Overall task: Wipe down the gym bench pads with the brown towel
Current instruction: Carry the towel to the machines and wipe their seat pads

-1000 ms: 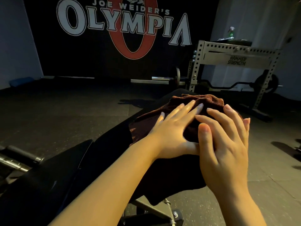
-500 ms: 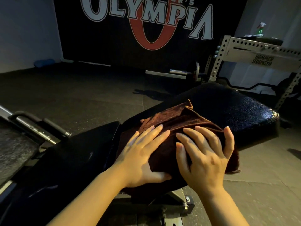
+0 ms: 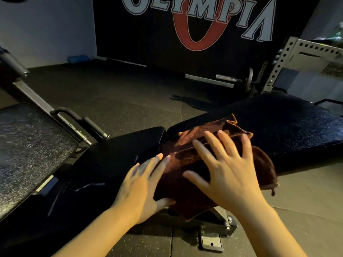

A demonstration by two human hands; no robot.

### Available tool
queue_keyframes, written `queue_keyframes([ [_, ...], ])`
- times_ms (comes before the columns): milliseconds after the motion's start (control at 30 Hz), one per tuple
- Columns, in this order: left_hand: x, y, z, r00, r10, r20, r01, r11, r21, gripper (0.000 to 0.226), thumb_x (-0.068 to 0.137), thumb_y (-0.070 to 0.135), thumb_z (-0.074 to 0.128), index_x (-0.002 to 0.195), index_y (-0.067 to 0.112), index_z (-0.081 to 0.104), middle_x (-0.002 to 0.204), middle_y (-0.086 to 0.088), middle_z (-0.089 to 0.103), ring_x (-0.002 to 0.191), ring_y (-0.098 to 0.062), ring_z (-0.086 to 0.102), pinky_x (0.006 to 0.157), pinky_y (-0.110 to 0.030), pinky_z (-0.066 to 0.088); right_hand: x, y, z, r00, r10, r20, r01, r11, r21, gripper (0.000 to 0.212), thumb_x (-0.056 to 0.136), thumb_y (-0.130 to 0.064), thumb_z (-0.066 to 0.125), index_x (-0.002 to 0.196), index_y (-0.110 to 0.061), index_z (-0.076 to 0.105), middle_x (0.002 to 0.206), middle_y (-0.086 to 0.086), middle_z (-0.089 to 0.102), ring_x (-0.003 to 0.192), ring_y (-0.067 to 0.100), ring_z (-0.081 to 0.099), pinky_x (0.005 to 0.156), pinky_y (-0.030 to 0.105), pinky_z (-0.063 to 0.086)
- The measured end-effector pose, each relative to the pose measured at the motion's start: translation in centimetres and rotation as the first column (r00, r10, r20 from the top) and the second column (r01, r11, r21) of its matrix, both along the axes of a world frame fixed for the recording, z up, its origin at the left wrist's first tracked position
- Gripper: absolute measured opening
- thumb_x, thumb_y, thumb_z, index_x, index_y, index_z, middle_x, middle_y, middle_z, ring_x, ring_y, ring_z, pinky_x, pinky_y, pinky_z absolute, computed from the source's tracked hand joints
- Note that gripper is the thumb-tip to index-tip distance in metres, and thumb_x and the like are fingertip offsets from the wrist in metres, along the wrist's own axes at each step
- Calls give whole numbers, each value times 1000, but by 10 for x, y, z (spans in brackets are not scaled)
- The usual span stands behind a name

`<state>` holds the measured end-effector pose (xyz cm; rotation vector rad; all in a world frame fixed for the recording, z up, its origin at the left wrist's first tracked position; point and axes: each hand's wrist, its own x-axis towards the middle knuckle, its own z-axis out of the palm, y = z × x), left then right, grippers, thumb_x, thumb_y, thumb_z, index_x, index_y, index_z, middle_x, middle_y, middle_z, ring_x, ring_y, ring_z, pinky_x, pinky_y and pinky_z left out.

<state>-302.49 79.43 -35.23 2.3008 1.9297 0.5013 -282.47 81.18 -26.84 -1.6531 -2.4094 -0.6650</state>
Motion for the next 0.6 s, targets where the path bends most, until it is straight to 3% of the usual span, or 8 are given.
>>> queue_keyframes([
  [67, -11, -10, -16, 997, 58, 57, -60, 998, 23, 104, 80, 81, 41, 151, 38, -22, 163, 11, -11, 151, -13, -1, 119, -35, 4, -18, -1, 0, 991, 26, 134, -5, 989, -150, 84, 80, -81, 31, 142, -28, 52, 141, 17, 54, 132, 44, 46, 105, 75, 22],
  [133, -16, -14, -28, 994, 84, 77, -92, 989, 112, 105, 70, 82, 38, 156, 26, 21, 156, 2, 30, 140, -17, 27, 113, -37, 25, -39, 2, 1, 963, 50, 267, 20, 968, -251, 85, 85, -80, 33, 155, -36, 19, 158, 21, 25, 145, 47, 19, 109, 77, 5],
  [200, -20, -12, -38, 997, 32, 74, -50, 966, 254, 95, 71, 76, 46, 145, 17, 44, 138, -3, 52, 126, -19, 41, 109, -35, 34, -58, 11, -7, 936, 123, 330, -6, 943, -334, 88, 88, -77, 37, 155, -38, -4, 163, 17, -1, 148, 45, -2, 110, 73, -6],
  [300, -20, -11, -46, 996, -11, 87, -30, 889, 458, 84, 76, 70, 55, 139, 14, 47, 129, -4, 59, 119, -22, 52, 99, -40, 41, -80, 25, -19, 899, 235, 370, -57, 899, -433, 79, 93, -66, 43, 156, -37, 3, 164, 13, -3, 149, 42, -4, 110, 72, -2],
  [400, -22, -10, -47, 998, 38, 53, -58, 886, 459, 86, 74, 71, 53, 138, 14, 50, 127, -4, 57, 116, -21, 52, 96, -38, 41, -76, 31, -15, 907, 269, 325, -104, 889, -446, 69, 96, -66, 33, 155, -37, 11, 165, 8, 3, 150, 37, -1, 111, 71, -3],
  [600, -26, -6, -55, 998, 64, 26, -69, 898, 435, 81, 74, 70, 49, 128, 12, 63, 121, -7, 61, 107, -31, 61, 95, -42, 34, -8, 25, 43, 949, 5, 316, 124, 913, -388, 89, 74, -89, 5, 153, -48, 7, 165, -7, 3, 152, 26, 3, 117, 64, -2],
])
